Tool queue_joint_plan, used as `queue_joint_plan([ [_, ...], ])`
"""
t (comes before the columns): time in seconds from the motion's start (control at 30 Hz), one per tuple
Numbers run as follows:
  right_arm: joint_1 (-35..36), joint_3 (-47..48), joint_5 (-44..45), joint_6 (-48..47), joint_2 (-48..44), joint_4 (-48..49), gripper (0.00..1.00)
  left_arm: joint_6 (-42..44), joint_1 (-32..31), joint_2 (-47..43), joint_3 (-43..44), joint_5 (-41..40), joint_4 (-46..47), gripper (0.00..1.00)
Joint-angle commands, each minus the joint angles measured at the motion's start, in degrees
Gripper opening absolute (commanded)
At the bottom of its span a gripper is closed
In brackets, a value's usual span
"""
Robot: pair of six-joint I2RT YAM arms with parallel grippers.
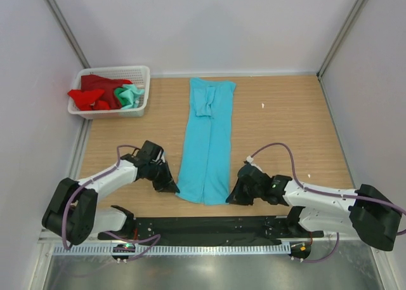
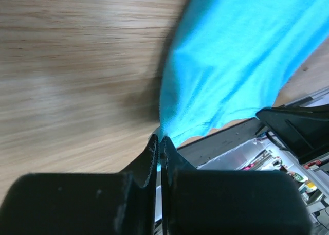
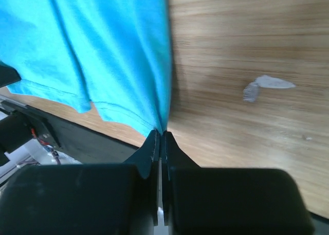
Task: Fold and stack the t-shirts
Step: Fold the tshirt
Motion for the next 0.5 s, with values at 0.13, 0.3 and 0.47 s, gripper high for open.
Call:
queue_joint_plan([
  [0.13, -10.0, 12.9, -1.4, -6.4, 0.7, -6.3, 0.01, 2.7, -0.4, -0.2, 16.3, -2.7, -4.8, 0.0],
  [0.3, -23.9, 23.8, -10.5, -19.7, 7.4, -10.7, 0.01, 2.9, 0.4, 11.1, 29.4, -4.5, -4.9, 0.0],
  [0.47, -34.3, 39.9, -16.2, -31.5, 22.4, -17.6, 0.01, 1.2, 3.8, 23.3, 45.2, -3.3, -4.9, 0.0],
])
